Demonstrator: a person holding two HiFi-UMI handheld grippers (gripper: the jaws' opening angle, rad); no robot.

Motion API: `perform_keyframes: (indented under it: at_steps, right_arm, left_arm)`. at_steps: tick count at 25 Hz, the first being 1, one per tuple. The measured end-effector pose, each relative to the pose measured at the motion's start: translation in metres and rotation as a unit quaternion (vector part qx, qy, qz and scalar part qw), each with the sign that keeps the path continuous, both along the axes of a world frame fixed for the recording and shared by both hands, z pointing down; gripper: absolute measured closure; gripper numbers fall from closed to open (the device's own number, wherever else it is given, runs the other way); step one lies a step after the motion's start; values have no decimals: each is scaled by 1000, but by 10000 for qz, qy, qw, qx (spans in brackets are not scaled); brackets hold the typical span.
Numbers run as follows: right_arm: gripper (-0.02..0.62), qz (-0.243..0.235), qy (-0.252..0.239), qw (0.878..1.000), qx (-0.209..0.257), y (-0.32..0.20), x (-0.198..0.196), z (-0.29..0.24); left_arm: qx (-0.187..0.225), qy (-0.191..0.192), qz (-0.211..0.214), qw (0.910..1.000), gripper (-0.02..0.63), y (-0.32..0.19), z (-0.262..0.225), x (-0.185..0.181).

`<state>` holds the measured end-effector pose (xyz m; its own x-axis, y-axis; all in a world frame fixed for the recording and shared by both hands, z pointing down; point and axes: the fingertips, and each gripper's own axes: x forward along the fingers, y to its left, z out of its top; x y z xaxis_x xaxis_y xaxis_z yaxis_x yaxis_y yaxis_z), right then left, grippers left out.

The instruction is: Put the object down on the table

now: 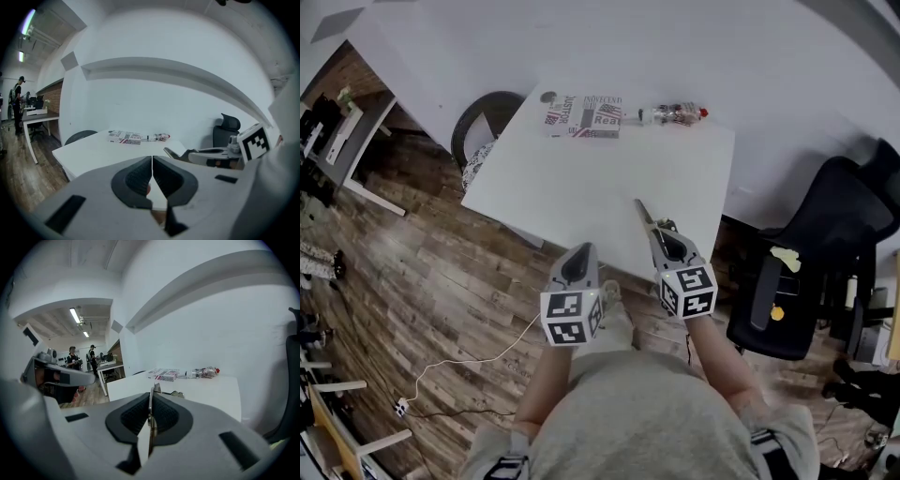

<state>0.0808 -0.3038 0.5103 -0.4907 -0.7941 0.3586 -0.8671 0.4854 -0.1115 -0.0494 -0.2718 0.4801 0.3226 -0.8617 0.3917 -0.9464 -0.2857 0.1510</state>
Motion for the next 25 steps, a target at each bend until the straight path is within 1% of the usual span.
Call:
perform_keyframes:
  at_steps: [6,12,18,25]
  right_arm:
    - [581,4,187,9994,-304,-45,-11,28]
    - [580,-3,402,9976,-569,-76,-16,54]
    - [580,16,570,9949,-832,-97,-18,80]
    - [580,1,722,9920,-1038,-110,-20,100]
  left_arm:
    - [-103,45,106,9999,597,-32,6,-5]
    - [-203,56,150,9997,597,-53,14,-7]
    - [-317,76,171,9993,597,-68,21,-10]
    - [-357,60,172,9992,597,-82,24,-13]
